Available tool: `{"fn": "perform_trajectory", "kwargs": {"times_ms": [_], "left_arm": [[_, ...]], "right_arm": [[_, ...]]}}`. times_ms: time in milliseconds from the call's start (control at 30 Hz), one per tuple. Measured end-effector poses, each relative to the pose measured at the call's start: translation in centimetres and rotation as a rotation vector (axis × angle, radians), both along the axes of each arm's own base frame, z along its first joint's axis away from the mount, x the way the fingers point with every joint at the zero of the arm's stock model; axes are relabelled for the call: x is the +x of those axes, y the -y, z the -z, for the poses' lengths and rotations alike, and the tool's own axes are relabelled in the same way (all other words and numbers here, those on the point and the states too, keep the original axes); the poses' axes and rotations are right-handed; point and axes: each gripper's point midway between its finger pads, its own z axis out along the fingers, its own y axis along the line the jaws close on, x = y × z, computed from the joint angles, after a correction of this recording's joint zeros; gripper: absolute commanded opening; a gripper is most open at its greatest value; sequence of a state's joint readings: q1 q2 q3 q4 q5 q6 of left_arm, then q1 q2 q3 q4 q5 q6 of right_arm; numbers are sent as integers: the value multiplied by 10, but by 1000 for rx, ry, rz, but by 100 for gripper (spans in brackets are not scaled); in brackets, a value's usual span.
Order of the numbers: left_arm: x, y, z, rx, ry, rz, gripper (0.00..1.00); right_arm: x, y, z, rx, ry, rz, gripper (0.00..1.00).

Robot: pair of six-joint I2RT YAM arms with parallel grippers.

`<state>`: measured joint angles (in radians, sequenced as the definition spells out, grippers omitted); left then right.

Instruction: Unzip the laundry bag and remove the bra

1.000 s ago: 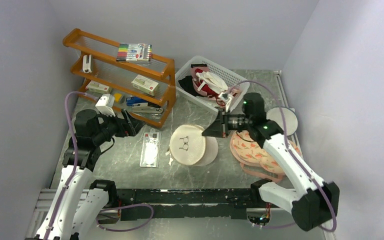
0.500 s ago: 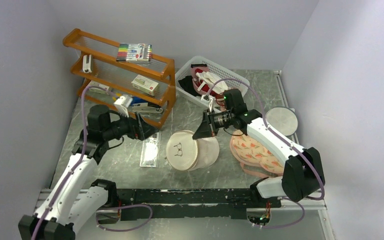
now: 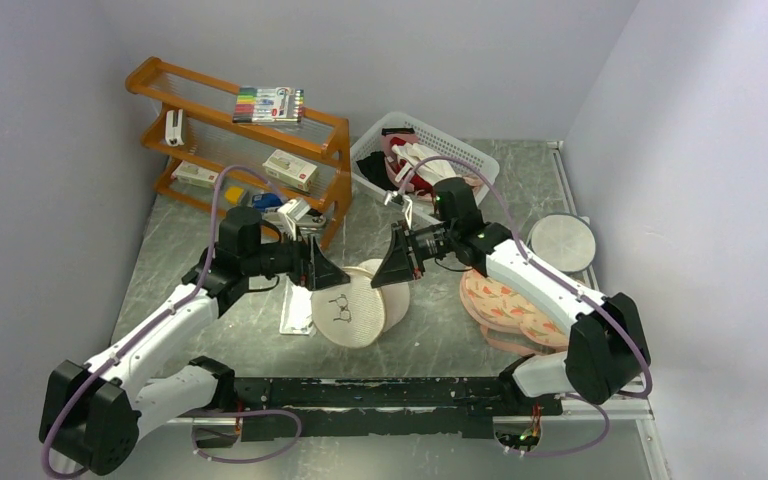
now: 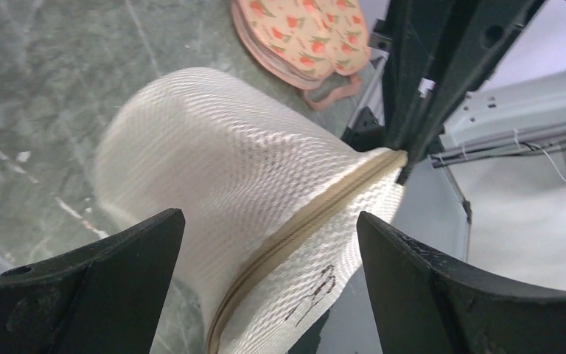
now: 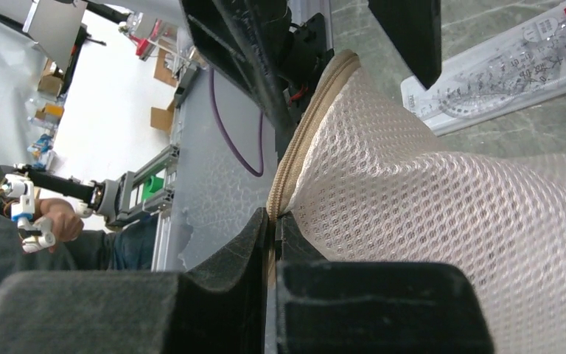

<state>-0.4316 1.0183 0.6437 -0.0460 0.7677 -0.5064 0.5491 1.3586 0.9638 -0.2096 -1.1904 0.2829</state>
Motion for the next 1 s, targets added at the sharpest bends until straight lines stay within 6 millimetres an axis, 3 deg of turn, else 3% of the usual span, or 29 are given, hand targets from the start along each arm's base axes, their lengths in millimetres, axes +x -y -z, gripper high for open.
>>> {"fn": "perform_trajectory", "kwargs": {"times_ms": [200, 400, 500, 667, 900, 1000], "left_arm": [[-15, 9, 0, -13, -18, 76, 75], [-18, 7, 6, 7, -49, 71, 51], [-17, 6, 9, 14, -69, 56, 33], [-14, 8, 11, 1, -133, 22, 9], [-1, 4, 19, 24, -213, -99, 7], [2, 3, 21, 23, -254, -146, 7]], "right_arm": [[5, -1, 3, 6, 20, 18, 0], [40, 11, 21, -90, 50, 174, 1], [67, 16, 30, -169, 77, 273, 8], [85, 20, 42, -258, 94, 369, 26], [108, 36, 44, -460, 151, 577, 61], [108, 52, 41, -534, 176, 658, 69]]}}
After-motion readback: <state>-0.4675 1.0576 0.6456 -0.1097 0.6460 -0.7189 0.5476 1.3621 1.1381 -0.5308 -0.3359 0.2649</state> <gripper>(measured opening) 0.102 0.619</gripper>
